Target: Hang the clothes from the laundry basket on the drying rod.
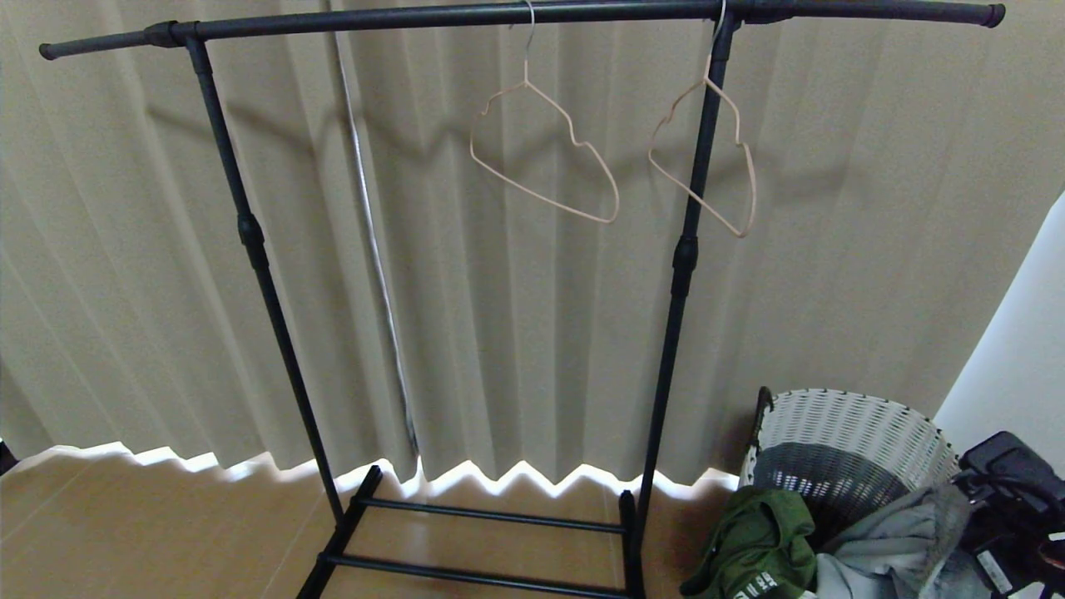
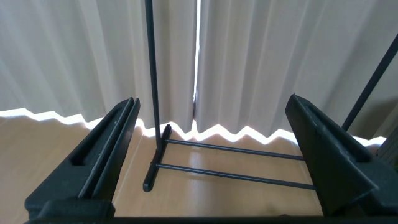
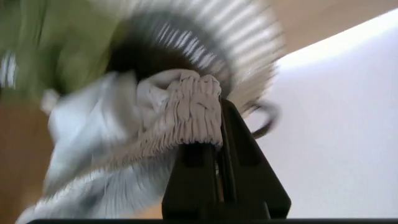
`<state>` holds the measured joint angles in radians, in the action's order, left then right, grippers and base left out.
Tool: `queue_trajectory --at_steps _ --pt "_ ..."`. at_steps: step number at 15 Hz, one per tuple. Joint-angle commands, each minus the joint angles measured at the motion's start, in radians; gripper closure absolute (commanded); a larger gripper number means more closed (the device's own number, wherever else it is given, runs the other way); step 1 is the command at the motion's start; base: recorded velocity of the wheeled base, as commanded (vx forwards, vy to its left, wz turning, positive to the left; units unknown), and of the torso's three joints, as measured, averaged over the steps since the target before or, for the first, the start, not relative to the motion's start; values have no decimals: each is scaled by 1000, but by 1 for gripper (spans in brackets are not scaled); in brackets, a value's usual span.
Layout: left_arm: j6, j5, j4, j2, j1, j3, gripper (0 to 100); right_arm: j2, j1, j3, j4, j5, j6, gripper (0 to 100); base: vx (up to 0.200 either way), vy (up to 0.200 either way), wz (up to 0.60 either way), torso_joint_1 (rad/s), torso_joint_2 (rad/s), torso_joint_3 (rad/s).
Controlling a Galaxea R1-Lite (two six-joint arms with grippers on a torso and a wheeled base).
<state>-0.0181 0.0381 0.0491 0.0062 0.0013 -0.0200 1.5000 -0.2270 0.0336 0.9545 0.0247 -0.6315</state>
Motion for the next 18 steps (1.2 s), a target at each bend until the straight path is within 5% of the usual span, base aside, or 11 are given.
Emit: queue_trajectory --at_steps 1,7,13,18 --pt "0 0 0 0 0 0 0 -170 -3 66 -42 -3 52 100 0 0 0 0 0 0" --pt "0 0 0 0 0 0 0 -408 -3 299 -545 -3 323 100 0 0 0 0 0 0" --pt "0 0 0 0 0 0 0 -494 -3 258 -565 -3 427 100 0 0 0 0 0 0" --pt "0 0 0 0 -1 0 0 -500 -2 224 -563 -5 429 100 -200 0 0 0 4 0"
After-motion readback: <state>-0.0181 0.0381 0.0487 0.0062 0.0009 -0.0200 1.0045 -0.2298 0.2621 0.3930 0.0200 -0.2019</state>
